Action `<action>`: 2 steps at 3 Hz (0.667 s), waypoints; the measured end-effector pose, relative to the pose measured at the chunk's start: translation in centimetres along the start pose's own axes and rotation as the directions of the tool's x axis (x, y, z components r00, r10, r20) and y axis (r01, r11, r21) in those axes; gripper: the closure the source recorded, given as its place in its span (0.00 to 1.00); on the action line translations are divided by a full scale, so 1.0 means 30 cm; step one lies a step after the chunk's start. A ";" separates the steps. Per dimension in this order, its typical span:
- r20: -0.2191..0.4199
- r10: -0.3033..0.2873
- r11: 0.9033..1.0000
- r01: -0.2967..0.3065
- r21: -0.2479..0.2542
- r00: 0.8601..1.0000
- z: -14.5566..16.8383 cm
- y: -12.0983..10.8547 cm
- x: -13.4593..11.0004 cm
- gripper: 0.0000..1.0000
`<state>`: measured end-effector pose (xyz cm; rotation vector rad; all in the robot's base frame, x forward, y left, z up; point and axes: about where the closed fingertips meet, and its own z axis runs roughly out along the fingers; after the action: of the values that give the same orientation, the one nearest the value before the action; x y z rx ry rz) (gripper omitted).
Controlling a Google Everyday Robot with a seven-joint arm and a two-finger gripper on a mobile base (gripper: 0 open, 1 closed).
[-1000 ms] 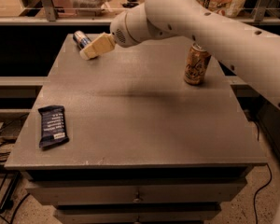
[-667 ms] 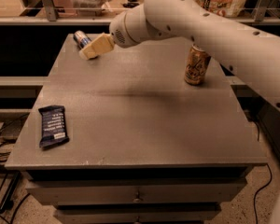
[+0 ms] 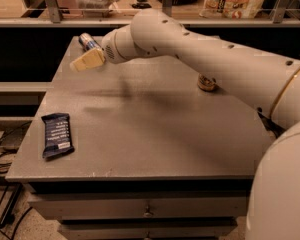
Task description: Move redbull can near rxbar blueberry
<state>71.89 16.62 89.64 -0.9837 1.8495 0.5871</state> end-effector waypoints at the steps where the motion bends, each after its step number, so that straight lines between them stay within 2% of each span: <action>1: 0.048 0.051 0.999 -0.052 0.014 0.998 0.083 -0.032 0.014 0.00; 2: 0.085 0.085 0.996 -0.088 0.034 0.993 0.141 -0.079 0.018 0.00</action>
Offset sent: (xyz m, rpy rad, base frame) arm 0.0674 0.0149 -0.0318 0.1561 -0.0073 -0.1243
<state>75.86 18.17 87.27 -0.8451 1.8289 0.6338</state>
